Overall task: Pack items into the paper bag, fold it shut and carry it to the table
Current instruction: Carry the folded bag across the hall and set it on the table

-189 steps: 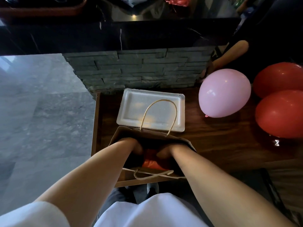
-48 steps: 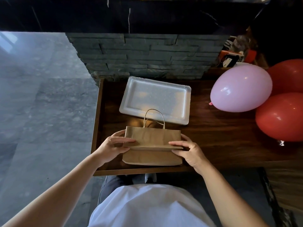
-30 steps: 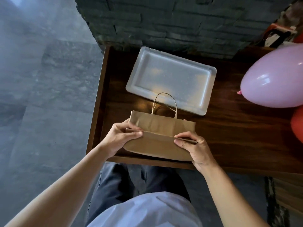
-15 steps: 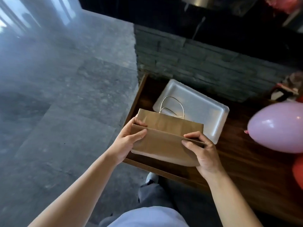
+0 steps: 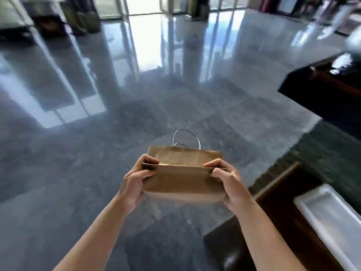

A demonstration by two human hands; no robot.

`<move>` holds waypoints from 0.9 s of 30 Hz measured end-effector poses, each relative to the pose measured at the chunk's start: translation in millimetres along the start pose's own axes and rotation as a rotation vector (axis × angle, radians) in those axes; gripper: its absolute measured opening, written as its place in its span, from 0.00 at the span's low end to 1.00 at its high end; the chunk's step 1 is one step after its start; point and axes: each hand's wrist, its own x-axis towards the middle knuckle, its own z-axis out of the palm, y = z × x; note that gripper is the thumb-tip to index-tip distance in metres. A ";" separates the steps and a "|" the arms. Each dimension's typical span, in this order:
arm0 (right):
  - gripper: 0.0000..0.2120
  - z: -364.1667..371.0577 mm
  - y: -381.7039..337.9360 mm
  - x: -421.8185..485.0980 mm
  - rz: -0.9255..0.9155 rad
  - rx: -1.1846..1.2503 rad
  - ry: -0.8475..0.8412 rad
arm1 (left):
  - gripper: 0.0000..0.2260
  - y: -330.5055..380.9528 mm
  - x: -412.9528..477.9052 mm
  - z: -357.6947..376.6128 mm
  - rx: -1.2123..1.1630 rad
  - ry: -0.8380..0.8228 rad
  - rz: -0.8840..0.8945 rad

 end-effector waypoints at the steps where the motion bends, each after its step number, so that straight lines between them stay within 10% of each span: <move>1: 0.09 27.4 -0.5 8.4 0.002 -0.023 -0.048 | 0.09 6.7 -9.0 -24.6 -0.004 0.065 0.021; 10: 0.10 260.7 8.2 47.6 0.071 -0.139 -0.445 | 0.12 46.4 -104.4 -204.8 -0.056 0.605 0.123; 27: 0.11 519.7 12.6 161.0 -0.020 -0.163 -0.888 | 0.13 110.3 -107.3 -396.2 -0.221 1.117 0.243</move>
